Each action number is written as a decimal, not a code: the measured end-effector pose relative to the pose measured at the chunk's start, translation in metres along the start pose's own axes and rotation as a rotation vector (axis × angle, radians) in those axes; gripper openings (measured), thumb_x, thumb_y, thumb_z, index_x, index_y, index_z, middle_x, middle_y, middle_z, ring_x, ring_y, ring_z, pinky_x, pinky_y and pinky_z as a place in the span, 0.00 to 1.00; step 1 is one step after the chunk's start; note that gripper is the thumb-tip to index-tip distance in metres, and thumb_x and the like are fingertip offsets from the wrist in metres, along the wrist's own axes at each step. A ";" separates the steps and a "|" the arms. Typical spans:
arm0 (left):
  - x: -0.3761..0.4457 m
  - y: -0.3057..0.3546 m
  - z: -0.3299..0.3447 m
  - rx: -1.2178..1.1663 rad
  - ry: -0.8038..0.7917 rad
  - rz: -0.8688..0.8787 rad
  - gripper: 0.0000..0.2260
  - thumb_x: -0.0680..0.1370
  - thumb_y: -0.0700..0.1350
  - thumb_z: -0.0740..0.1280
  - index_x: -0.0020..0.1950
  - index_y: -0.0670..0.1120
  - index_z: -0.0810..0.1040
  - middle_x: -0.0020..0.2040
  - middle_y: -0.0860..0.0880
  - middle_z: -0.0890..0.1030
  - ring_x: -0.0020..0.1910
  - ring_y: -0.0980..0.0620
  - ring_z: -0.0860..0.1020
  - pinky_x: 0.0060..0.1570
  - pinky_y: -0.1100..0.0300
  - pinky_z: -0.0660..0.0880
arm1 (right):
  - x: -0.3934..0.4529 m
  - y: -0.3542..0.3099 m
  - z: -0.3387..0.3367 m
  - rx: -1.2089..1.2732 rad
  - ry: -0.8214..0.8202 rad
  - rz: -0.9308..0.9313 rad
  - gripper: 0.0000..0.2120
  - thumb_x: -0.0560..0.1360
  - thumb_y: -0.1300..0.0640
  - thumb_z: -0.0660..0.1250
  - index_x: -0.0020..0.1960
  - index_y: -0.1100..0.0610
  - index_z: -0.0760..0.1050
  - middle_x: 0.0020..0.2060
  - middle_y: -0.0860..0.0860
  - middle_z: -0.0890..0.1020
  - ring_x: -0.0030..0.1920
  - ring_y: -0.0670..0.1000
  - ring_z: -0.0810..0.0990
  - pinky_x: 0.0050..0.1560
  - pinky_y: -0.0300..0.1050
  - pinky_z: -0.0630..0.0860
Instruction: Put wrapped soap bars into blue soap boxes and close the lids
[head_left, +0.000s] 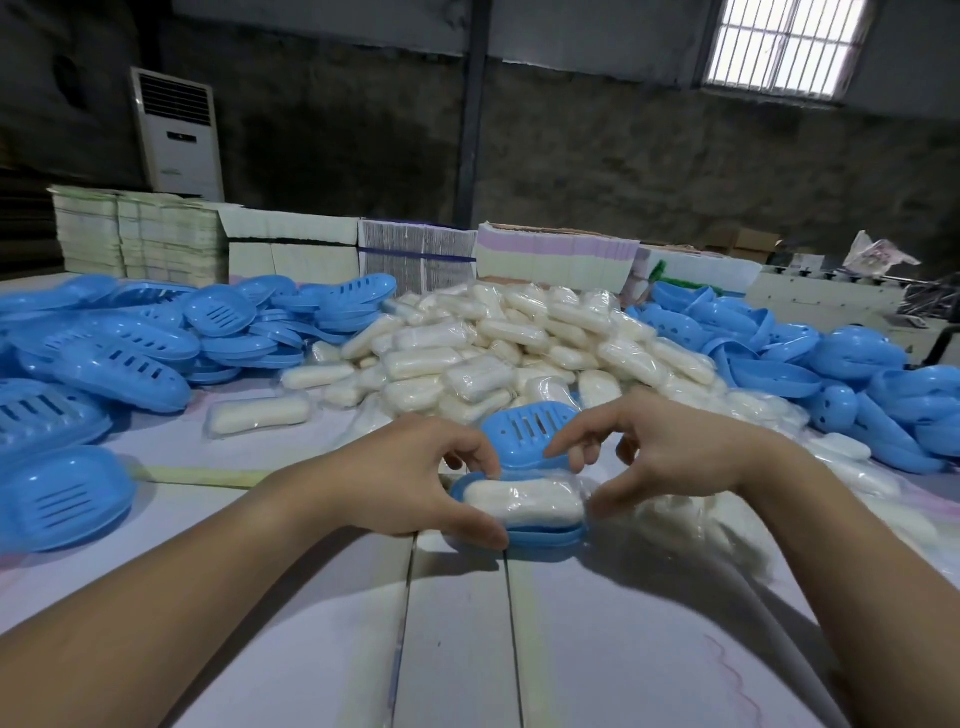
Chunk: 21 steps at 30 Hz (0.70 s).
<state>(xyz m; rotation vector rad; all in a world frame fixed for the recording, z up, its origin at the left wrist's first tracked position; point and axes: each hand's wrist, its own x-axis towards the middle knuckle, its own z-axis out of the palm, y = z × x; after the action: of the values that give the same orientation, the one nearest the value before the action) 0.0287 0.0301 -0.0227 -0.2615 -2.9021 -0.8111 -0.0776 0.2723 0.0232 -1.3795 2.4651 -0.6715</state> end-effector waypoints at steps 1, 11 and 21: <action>0.000 0.000 0.000 -0.001 0.000 0.002 0.18 0.64 0.62 0.79 0.50 0.61 0.81 0.53 0.62 0.80 0.52 0.67 0.73 0.47 0.65 0.70 | 0.002 0.000 0.003 -0.014 -0.002 0.008 0.19 0.64 0.54 0.80 0.54 0.42 0.82 0.43 0.40 0.80 0.42 0.38 0.76 0.39 0.28 0.69; 0.000 0.001 0.001 -0.014 0.016 0.014 0.19 0.64 0.59 0.81 0.52 0.59 0.81 0.52 0.61 0.81 0.53 0.63 0.75 0.50 0.64 0.72 | 0.007 -0.010 0.012 -0.080 0.040 0.062 0.13 0.64 0.54 0.80 0.46 0.42 0.85 0.39 0.42 0.80 0.34 0.35 0.74 0.33 0.28 0.69; 0.000 0.001 0.000 -0.017 0.007 0.030 0.18 0.65 0.59 0.80 0.51 0.59 0.81 0.51 0.64 0.80 0.53 0.63 0.75 0.47 0.68 0.71 | 0.010 -0.006 0.013 -0.015 0.050 0.090 0.14 0.61 0.50 0.80 0.45 0.38 0.84 0.43 0.48 0.83 0.30 0.40 0.73 0.31 0.31 0.68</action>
<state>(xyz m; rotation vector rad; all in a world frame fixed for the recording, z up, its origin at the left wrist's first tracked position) 0.0286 0.0307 -0.0223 -0.3030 -2.8782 -0.8306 -0.0727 0.2579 0.0152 -1.2629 2.5587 -0.6769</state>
